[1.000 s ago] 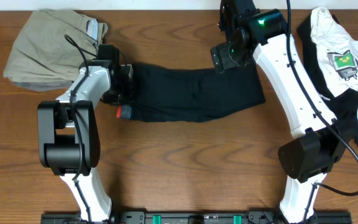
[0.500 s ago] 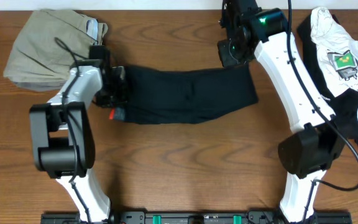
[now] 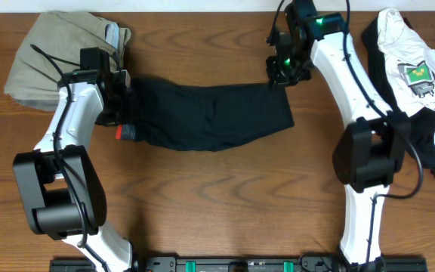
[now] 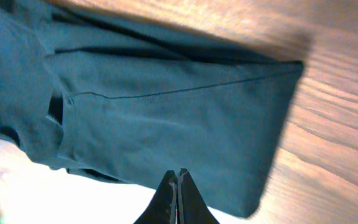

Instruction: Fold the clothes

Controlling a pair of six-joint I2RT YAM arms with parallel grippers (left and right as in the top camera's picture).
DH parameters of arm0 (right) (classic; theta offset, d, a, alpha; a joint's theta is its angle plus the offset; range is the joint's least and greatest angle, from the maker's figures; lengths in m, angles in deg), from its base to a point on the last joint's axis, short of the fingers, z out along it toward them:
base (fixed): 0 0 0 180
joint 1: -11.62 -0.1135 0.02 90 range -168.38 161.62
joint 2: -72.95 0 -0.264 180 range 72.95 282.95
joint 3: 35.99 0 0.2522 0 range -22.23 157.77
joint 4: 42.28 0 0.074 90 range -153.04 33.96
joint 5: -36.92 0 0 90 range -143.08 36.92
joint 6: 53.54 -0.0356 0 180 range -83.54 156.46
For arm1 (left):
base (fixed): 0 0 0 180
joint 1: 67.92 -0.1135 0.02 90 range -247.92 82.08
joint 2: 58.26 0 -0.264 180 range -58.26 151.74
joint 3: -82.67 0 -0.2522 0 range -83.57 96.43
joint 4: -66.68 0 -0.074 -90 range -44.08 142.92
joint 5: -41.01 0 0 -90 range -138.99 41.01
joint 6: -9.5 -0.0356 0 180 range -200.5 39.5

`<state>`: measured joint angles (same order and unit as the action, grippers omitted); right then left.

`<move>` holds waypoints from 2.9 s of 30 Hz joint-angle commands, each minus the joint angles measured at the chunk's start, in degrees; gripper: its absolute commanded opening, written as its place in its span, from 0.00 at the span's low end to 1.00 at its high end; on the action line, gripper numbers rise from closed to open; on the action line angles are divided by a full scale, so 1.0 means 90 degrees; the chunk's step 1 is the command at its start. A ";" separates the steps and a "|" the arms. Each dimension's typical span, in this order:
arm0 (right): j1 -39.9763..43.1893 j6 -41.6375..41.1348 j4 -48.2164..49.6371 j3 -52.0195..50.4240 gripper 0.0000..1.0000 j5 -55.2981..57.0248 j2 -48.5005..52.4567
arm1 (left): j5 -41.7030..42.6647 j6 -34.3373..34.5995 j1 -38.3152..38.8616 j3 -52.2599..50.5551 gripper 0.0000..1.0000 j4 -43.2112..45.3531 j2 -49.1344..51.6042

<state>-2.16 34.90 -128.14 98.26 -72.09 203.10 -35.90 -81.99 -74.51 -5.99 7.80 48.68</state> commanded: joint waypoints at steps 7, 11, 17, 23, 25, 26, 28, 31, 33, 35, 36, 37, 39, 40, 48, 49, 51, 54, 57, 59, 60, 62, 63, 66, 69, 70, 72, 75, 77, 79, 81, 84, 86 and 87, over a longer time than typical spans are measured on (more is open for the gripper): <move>0.0597 0.0573 -0.0068 0.0051 0.01 -0.1231 0.1010 | -0.0391 0.0012 -0.0005 0.0061 0.06 -0.0063 -0.0141; 0.0692 0.0627 -0.0063 0.0044 0.01 -0.1219 0.1229 | -0.0393 0.0012 -0.0005 0.0087 0.06 -0.0075 -0.0223; 0.0697 0.0707 0.0160 -0.0151 0.01 -0.1195 0.1537 | -0.0389 0.0012 -0.0002 0.0206 0.06 -0.0141 -0.0255; 0.0704 0.0639 0.0525 -0.0600 0.01 -0.1200 0.1698 | -0.0340 0.0012 0.0112 0.0245 0.06 -0.0245 -0.0503; 0.0704 0.0600 0.0678 -0.0792 0.01 -0.1202 0.1698 | -0.0257 0.0007 0.0219 0.0245 0.06 -0.0243 -0.0663; 0.0702 0.0559 0.0743 -0.0882 0.01 -0.1200 0.1698 | -0.0206 0.0007 0.0296 0.0245 0.06 -0.0238 -0.0760; 0.0702 0.0534 0.0852 -0.1030 0.01 -0.1202 0.1698 | -0.0172 0.0010 0.0474 0.0248 0.06 -0.0219 -0.0940; 0.0702 0.0534 0.0925 -0.1190 0.01 -0.1200 0.1698 | -0.0170 0.0015 0.0869 0.0248 0.06 -0.0165 -0.1183; 0.0702 0.0537 0.0930 -0.1226 0.01 -0.1200 0.1698 | -0.0170 0.0063 0.1156 0.0248 0.06 -0.0100 -0.1256; 0.0702 0.0537 0.0950 -0.1234 0.01 -0.1202 0.1698 | -0.0170 0.0209 0.1484 0.0248 0.06 0.0000 -0.1277; 0.0702 0.0537 0.0950 -0.1234 0.01 -0.1202 0.1698 | -0.0170 0.0265 0.1666 0.0245 0.06 0.0066 -0.1275; 0.0702 0.0537 0.0950 -0.1234 0.01 -0.1202 0.1698 | -0.0170 0.0325 0.1863 0.0245 0.06 0.0160 -0.1268; 0.0702 0.0537 0.0945 -0.1234 0.01 -0.1202 0.1698 | -0.0172 0.0393 0.2174 0.0245 0.06 0.0357 -0.1260; 0.0699 0.0537 0.0942 -0.1234 0.01 -0.1202 0.1698 | -0.0172 0.0437 0.2346 0.0245 0.06 0.0505 -0.1251; 0.0695 0.0539 0.0945 -0.1234 0.01 -0.1205 0.1698 | -0.0204 0.0580 0.3424 0.0245 0.06 0.1671 -0.0891; 0.0695 0.0539 0.0942 -0.1234 0.01 -0.1202 0.1698 | -0.0209 0.0580 0.3512 0.0245 0.06 0.1792 -0.0794; 0.0697 0.0539 0.0947 -0.1234 0.01 -0.1205 0.1698 | -0.0221 0.0580 0.3691 0.0245 0.06 0.2033 -0.0546; 0.0695 0.0539 0.0947 -0.1234 0.01 -0.1202 0.1698 | -0.0219 0.0585 0.3893 0.0245 0.06 0.2278 -0.0199; 0.0697 0.0542 0.0974 -0.1234 0.01 -0.1202 0.1698 | -0.0219 0.0588 0.4073 0.0245 0.06 0.2467 0.0102; 0.0697 0.0539 0.1003 -0.1234 0.01 -0.1202 0.1698 | -0.0219 0.0607 0.4180 0.0245 0.06 0.2557 0.0221; 0.0697 0.0539 0.1013 -0.1234 0.01 -0.1202 0.1698 | -0.0221 0.0661 0.4221 0.0245 0.06 0.2599 0.0236; 0.0697 0.0542 0.1018 -0.1234 0.01 -0.1202 0.1698 | -0.0219 0.0729 0.4282 0.0245 0.17 0.2676 0.0250; 0.0697 0.0542 0.1015 -0.1234 0.01 -0.1202 0.1698 | -0.0219 0.0729 0.4303 0.0245 0.43 0.2713 0.0250; 0.0697 0.0542 0.1018 -0.1234 0.01 -0.1205 0.1698 | -0.0221 0.0729 0.4313 0.0245 1.00 0.2798 0.0248; 0.0704 0.0566 0.1015 -0.1231 0.01 -0.1251 0.1695 | -0.0221 0.0731 0.4233 0.0248 0.98 0.2793 0.0192; 0.0712 0.0563 0.1015 -0.1231 0.01 -0.1253 0.1695 | -0.0221 0.0736 0.4194 0.0248 0.98 0.2793 0.0163; 0.0733 0.0563 0.1015 -0.1226 0.01 -0.1314 0.1695 | -0.0221 0.0821 0.4068 0.0248 0.98 0.2786 0.0017; 0.0780 0.0617 0.1013 -0.1200 0.01 -0.1557 0.1683 | -0.0219 0.0896 0.3823 0.0248 0.98 0.2720 -0.0335; 0.0823 0.0617 0.0986 -0.1151 0.01 -0.1690 0.1639 | -0.0221 0.0896 0.3640 0.0248 0.98 0.2637 -0.0648; 0.0874 0.0619 0.0901 -0.1047 0.01 -0.1729 0.1535 | -0.0221 0.0894 0.3427 0.0248 0.98 0.2526 -0.1010; 0.0925 0.0619 0.0743 -0.0884 0.01 -0.1724 0.1362 | -0.0221 0.0894 0.3208 0.0248 0.98 0.2395 -0.1341; 0.0996 0.0661 0.0488 -0.0614 0.01 -0.1688 0.0967 | -0.0221 0.0894 0.2827 0.0248 0.98 0.2137 -0.1838; 0.1013 0.0658 0.0357 -0.0483 0.06 -0.1528 0.0631 | -0.0221 0.0896 0.2562 0.0248 0.98 0.1967 -0.2120; 0.1010 0.0658 0.0296 -0.0432 0.11 -0.1394 0.0423 | -0.0221 0.0896 0.2419 0.0248 0.98 0.1877 -0.2249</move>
<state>5.97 40.03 -124.77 91.64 -88.74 213.63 -37.78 -74.30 -49.96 -4.94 26.12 31.11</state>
